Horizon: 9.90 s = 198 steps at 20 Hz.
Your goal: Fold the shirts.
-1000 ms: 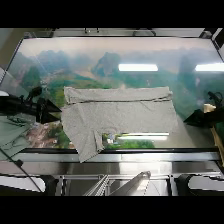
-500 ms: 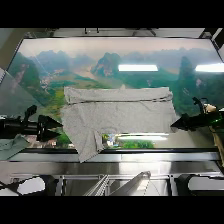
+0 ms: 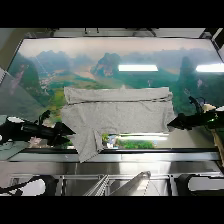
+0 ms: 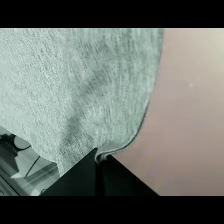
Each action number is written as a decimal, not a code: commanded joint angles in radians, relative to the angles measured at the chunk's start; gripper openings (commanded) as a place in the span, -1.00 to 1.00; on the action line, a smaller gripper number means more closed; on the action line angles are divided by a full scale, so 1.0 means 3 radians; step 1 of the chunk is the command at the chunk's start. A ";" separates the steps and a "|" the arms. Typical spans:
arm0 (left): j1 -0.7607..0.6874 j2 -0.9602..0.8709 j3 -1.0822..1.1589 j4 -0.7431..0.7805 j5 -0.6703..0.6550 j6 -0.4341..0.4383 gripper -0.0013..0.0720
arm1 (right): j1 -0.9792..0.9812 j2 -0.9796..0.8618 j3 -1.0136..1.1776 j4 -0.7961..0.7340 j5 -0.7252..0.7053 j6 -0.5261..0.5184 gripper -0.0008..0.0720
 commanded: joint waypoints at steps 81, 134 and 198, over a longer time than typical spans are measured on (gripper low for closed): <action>-0.2976 -0.2988 0.4927 0.0097 0.0031 -0.1437 -0.94 | -0.0088 -0.0310 0.1689 0.0495 0.0917 0.0378 -0.93; 0.0277 0.1534 0.1625 -0.2017 -0.1258 0.0215 -0.94 | 0.1803 -0.1025 0.1891 0.0669 -0.0131 0.1052 0.91; -0.0643 0.2883 0.0191 -0.0567 -0.0603 -0.0108 -0.89 | 0.2360 0.2342 0.0631 -0.1307 -0.0259 0.2510 -0.93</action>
